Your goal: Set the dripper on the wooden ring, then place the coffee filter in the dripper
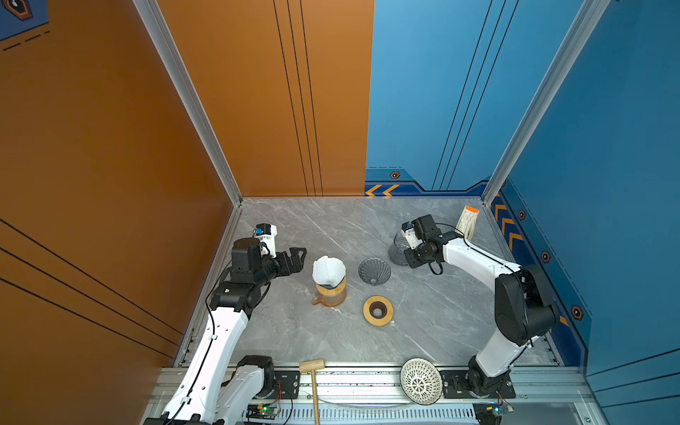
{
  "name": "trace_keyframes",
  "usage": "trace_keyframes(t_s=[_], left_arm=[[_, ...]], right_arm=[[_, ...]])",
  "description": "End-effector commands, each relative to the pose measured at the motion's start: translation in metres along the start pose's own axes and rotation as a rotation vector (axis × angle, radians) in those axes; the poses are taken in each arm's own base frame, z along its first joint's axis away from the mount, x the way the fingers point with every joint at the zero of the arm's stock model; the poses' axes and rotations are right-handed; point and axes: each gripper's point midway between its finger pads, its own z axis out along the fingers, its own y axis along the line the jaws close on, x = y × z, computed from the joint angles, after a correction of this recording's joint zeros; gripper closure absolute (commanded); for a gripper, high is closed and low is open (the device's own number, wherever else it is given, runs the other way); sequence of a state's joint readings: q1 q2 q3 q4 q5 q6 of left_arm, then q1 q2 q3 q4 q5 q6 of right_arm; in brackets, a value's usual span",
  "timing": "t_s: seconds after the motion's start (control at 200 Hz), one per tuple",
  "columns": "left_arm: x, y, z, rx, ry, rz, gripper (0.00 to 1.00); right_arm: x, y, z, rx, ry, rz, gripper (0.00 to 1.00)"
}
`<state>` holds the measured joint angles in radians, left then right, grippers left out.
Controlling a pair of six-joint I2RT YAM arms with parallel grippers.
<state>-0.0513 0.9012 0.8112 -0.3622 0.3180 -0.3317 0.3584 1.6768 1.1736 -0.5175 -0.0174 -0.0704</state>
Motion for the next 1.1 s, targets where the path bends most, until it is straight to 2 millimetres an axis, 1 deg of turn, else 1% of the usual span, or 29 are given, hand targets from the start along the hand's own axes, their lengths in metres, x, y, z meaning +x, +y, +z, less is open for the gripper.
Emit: trace_keyframes(t_s=[0.0, 0.371, 0.541, 0.681, 0.841, 0.966, 1.097], left_arm=[[0.006, 0.001, 0.000, 0.014, 0.013, -0.011, 0.02], [0.007, -0.002, -0.001, 0.034, 0.011, -0.008, 0.02], [0.007, -0.003, -0.001, 0.036, 0.011, -0.006, 0.02], [0.008, -0.003, 0.000, 0.038, 0.015, -0.006, 0.02], [0.010, -0.003, 0.000, 0.041, 0.018, -0.009, 0.02], [0.010, -0.003, -0.001, 0.044, 0.017, -0.007, 0.02], [0.010, -0.003, -0.001, 0.045, 0.017, -0.007, 0.02]], right_arm=[[0.007, -0.002, -0.015, 0.020, -0.011, 0.018, 0.99], [0.044, 0.005, -0.030, 0.029, -0.010, 0.070, 1.00], [0.052, 0.012, -0.039, 0.022, -0.084, 0.084, 1.00], [0.060, 0.014, -0.044, 0.027, -0.110, 0.100, 1.00], [0.068, 0.015, -0.044, 0.036, -0.104, 0.112, 1.00], [0.075, 0.015, -0.038, 0.049, -0.081, 0.104, 1.00], [0.077, 0.018, -0.032, 0.043, -0.078, 0.103, 1.00]])
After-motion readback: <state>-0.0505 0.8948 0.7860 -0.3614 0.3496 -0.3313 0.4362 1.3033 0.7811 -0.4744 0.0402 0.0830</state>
